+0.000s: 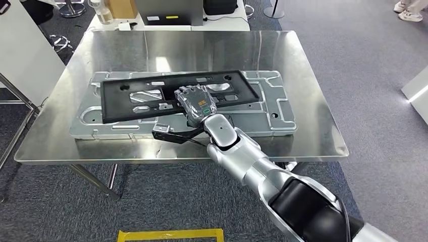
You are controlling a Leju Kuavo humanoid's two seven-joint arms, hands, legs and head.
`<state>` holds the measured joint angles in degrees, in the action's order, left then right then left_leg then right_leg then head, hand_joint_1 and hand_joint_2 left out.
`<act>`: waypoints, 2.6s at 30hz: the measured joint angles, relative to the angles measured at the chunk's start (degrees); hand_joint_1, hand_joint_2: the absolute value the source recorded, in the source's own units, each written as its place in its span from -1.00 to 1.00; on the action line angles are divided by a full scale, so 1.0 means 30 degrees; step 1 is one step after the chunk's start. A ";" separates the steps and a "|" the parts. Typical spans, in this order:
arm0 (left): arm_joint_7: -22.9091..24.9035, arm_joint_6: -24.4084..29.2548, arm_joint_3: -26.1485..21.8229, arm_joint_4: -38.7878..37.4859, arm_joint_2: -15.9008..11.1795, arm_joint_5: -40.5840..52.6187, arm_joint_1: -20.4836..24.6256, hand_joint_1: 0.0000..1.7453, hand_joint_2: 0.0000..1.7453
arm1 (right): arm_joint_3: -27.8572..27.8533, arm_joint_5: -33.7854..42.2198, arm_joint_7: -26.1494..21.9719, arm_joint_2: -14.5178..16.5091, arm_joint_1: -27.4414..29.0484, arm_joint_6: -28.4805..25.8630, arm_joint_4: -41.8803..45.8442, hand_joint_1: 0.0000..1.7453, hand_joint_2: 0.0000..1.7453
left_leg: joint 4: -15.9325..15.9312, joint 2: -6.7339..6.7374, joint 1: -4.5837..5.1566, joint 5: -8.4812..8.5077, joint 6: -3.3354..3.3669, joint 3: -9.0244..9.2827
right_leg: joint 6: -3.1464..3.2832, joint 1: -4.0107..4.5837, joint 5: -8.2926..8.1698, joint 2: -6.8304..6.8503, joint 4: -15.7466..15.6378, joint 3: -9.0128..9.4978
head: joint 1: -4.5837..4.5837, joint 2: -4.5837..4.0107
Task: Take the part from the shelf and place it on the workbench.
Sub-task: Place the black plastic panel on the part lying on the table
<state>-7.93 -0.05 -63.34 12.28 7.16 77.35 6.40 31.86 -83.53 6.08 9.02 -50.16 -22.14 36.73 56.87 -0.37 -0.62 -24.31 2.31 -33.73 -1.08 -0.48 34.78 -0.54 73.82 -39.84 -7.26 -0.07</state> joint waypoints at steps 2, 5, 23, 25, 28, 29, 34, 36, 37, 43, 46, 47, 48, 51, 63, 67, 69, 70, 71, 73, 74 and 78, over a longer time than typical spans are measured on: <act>-0.0013 -0.0029 0.0000 -0.0002 0.0000 0.0027 -0.0025 -1.00 1.00 | 0.0033 0.0015 0.0002 -0.0142 -0.0021 0.0149 -0.0450 1.00 1.00 | 0.0025 -0.0040 -0.0003 -0.0479 -0.0050 0.0597 | -0.0031 -0.0071 -0.0368 0.0062 -0.0940 -0.0362 | -0.0004 0.0000; -0.0009 -0.0057 0.0000 -0.0035 0.0009 0.0082 -0.0044 -1.00 1.00 | 0.0062 0.0137 0.0007 -0.0390 -0.0123 0.0274 -0.1065 1.00 1.00 | 0.0121 -0.0065 0.0023 -0.1170 -0.0265 0.1335 | 0.0201 0.0005 -0.3563 0.0177 -0.4233 0.0093 | 0.0002 0.0000; 0.0080 0.0422 -0.0007 -0.0066 -0.0095 0.0331 0.0203 -1.00 0.50 | 0.0089 0.0769 -0.0045 -0.0616 -0.0242 -0.0016 -0.2641 -1.00 1.00 | 0.0446 0.0015 0.0083 -0.0005 -0.0675 -0.0625 | 0.0589 0.0100 -0.3203 -0.0024 -0.5026 0.1693 | 0.0027 0.0000; 0.0080 0.0442 -0.0007 -0.0066 -0.0095 0.0308 0.0189 -1.00 -0.50 | 0.0091 0.0769 -0.0036 -0.0621 -0.0265 -0.0022 -0.2722 -1.00 1.00 | 0.0364 0.0034 0.0004 0.0232 -0.0414 -0.0520 | 0.0354 0.0105 -0.3018 -0.0010 -0.4907 0.1667 | 0.0024 0.0000; 0.0075 0.0435 -0.0015 -0.0066 -0.0096 0.0273 0.0221 -1.00 -1.00 | 0.0089 0.0760 0.0009 -0.0634 -0.0353 -0.0042 -0.2842 -1.00 1.00 | 0.0220 0.0095 -0.0051 0.0311 -0.0129 -0.0423 | 0.0132 0.0068 -0.1658 0.0047 -0.2611 0.0647 | 0.0018 0.0000; 0.0075 0.0415 -0.0020 -0.0066 -0.0098 0.0271 0.0231 -1.00 -1.00 | 0.0089 0.0738 0.0053 -0.0639 -0.0341 -0.0058 -0.2900 -1.00 1.00 | 0.0229 0.0099 -0.0033 0.0298 -0.0079 -0.0429 | 0.0090 0.0051 -0.1094 0.0057 -0.1326 0.0025 | 0.0022 0.0000; 0.0089 0.0244 -0.0047 -0.0066 -0.0096 0.0208 0.0201 -1.00 -1.00 | 0.0087 0.0678 0.0326 -0.0678 -0.0278 -0.0463 -0.3142 -1.00 1.00 | 0.0373 0.0051 0.0057 0.0212 -0.0056 -0.0432 | 0.0292 0.0096 -0.2363 0.0073 -0.2343 0.0413 | 0.0022 0.0000; 0.0082 0.0143 -0.0089 -0.0076 -0.0056 0.0129 0.0204 -1.00 -1.00 | 0.0086 0.0762 0.0132 -0.0645 -0.0362 -0.0685 -0.3122 -1.00 1.00 | 0.0471 0.0042 0.0129 0.0196 -0.0164 -0.0474 | 0.0501 0.0214 -0.3128 0.0100 -0.4440 0.1457 | 0.0024 0.0000; 0.0045 0.0052 -0.0135 -0.0082 -0.0038 0.0065 0.0206 -1.00 -1.00 | 0.0084 0.0835 -0.0030 -0.0596 -0.0388 -0.0727 -0.3080 -1.00 1.00 | 0.0495 0.0043 0.0142 0.0212 -0.0239 -0.0498 | 0.0569 0.0275 -0.3231 0.0108 -0.4881 0.1662 | 0.0026 0.0000; -0.0197 -0.0173 -0.0503 -0.0104 -0.0038 -0.0177 0.0206 -1.00 -1.00 | 0.0087 0.1308 -0.0968 0.0307 -0.0256 -0.0219 -0.1740 -1.00 1.00 | 0.2460 0.0045 0.0069 -0.1423 -0.0866 -0.1269 | 0.1006 0.0046 -0.3784 0.0170 -0.5370 0.1527 | 0.0036 0.0000; -0.0219 -0.0168 -0.0585 -0.0109 -0.0040 -0.0190 0.0214 -1.00 -1.00 | 0.0091 0.1525 -0.1154 0.0654 0.0037 -0.0002 -0.1061 -1.00 1.00 | 0.5591 0.0054 -0.0069 -0.3067 -0.1113 -0.2246 | 0.0985 0.0026 -0.3992 0.0258 -0.5293 0.1184 | 0.0036 0.0000; -0.0222 -0.0166 -0.0612 -0.0109 -0.0042 -0.0199 0.0202 -1.00 -1.00 | 0.0097 0.1746 -0.1346 0.0699 0.0163 -0.0005 -0.0838 -1.00 1.00 | 0.5552 0.0059 -0.0120 -0.2986 -0.1185 -0.2036 | 0.0934 -0.0003 -0.4053 0.0295 -0.5216 0.1038 | 0.0036 0.0000; -0.0226 -0.0162 -0.0647 -0.0109 -0.0044 -0.0217 0.0185 -1.00 -1.00 | 0.0115 0.2147 -0.1682 0.0771 0.0304 -0.0022 -0.0506 -1.00 1.00 | 0.4700 0.0064 -0.0187 -0.2594 -0.1258 -0.1410 | 0.0875 -0.0047 -0.4104 0.0318 -0.5099 0.0869 | 0.0036 0.0000; -0.0233 -0.0113 -0.0856 -0.0113 -0.0040 -0.0383 0.0195 -1.00 -1.00 | 0.0496 0.4194 -0.3087 0.1272 0.0954 -0.0016 0.1429 -1.00 0.00 | 0.1182 -0.0018 -0.0274 -0.1580 -0.1300 0.0680 | 0.0633 -0.0093 -0.4256 0.0244 -0.4660 0.0375 | 0.0038 0.0000; -0.0352 0.0225 -0.2023 -0.0117 -0.0018 -0.1339 0.0181 -1.00 -1.00 | 0.4779 0.9568 -0.4313 0.1417 0.4697 -0.0404 0.9852 -1.00 -1.00 | 0.0659 0.0090 -0.0071 0.0171 -0.0137 -0.0796 | -0.0134 -0.0080 -0.0827 0.0167 0.0214 -0.0342 | 0.0024 0.0000; -0.0377 0.0293 -0.2233 -0.0122 0.0075 -0.1448 0.0185 -1.00 -1.00 | 0.5399 0.9633 -0.4517 0.1288 0.5225 -0.0778 1.1000 -1.00 -1.00 | 0.0649 0.0081 0.0021 0.0782 -0.0366 -0.1292 | 0.0501 0.0217 -0.1638 0.0187 -0.4466 0.3140 | 0.0027 0.0000; -0.0379 0.0330 -0.2350 -0.0124 0.0122 -0.1516 0.0180 -1.00 -1.00 | 0.5508 0.9610 -0.4557 0.1248 0.5399 -0.1065 1.1362 -1.00 -1.00 | 0.0543 0.0101 -0.0037 0.1091 -0.0625 -0.1317 | 0.0656 0.0356 -0.1740 0.0195 -0.5053 0.3370 | 0.0026 0.0000; -0.0379 0.0355 -0.2399 -0.0124 0.0118 -0.1556 0.0169 -1.00 -1.00 | 0.5544 0.9586 -0.4579 0.1207 0.5559 -0.1293 1.1498 -1.00 -1.00 | 0.0478 0.0091 -0.0062 0.1220 -0.0747 -0.1332 | 0.0766 0.0314 -0.1938 0.0211 -0.5197 0.3304 | 0.0020 0.0000; -0.0384 0.0377 -0.2442 -0.0124 0.0118 -0.1605 0.0160 -1.00 -1.00 | 0.5599 0.9557 -0.4621 0.1162 0.5770 -0.1586 1.1618 -1.00 -1.00 | 0.0525 0.0070 -0.0072 0.1113 -0.0845 -0.1415 | 0.0891 0.0263 -0.2159 0.0253 -0.5364 0.3225 | 0.0027 0.0000; -0.0397 0.0412 -0.2513 -0.0124 0.0133 -0.1698 0.0128 -1.00 -1.00 | 0.5701 0.9528 -0.4782 0.1073 0.6346 -0.2210 1.1848 -1.00 -1.00 | 0.1435 0.0035 -0.0085 -0.0125 -0.0990 -0.1771 | 0.1145 0.0109 -0.2725 0.0339 -0.5653 0.2901 | 0.0040 0.0000; -0.0408 0.0424 -0.2550 -0.0124 0.0142 -0.1759 0.0121 -1.00 -1.00 | 0.5735 0.9539 -0.4875 0.1023 0.6704 -0.2523 1.1946 -1.00 -1.00 | 0.2469 0.0035 -0.0115 -0.1183 -0.1057 -0.2044 | 0.1210 0.0113 -0.2970 0.0362 -0.5682 0.2642 | 0.0047 0.0000; -0.0432 0.0537 -0.2763 -0.0124 0.0135 -0.1987 0.0102 -1.00 -1.00 | 0.5741 0.9758 -0.5423 0.0597 0.8490 -0.3605 1.2126 -1.00 -1.00 | 0.5806 0.0053 -0.0248 -0.2467 -0.1378 -0.2013 | 0.1113 0.0079 -0.3860 0.0443 -0.5561 0.1388 | 0.0055 0.0000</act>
<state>-9.23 1.56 -71.63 11.91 7.56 71.38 6.71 49.08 -54.25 -10.19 10.81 -24.69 -32.96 73.11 74.29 -0.22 -1.37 -31.72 -1.82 -39.77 2.25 -0.25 23.20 0.79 57.14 -35.68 -7.10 -0.07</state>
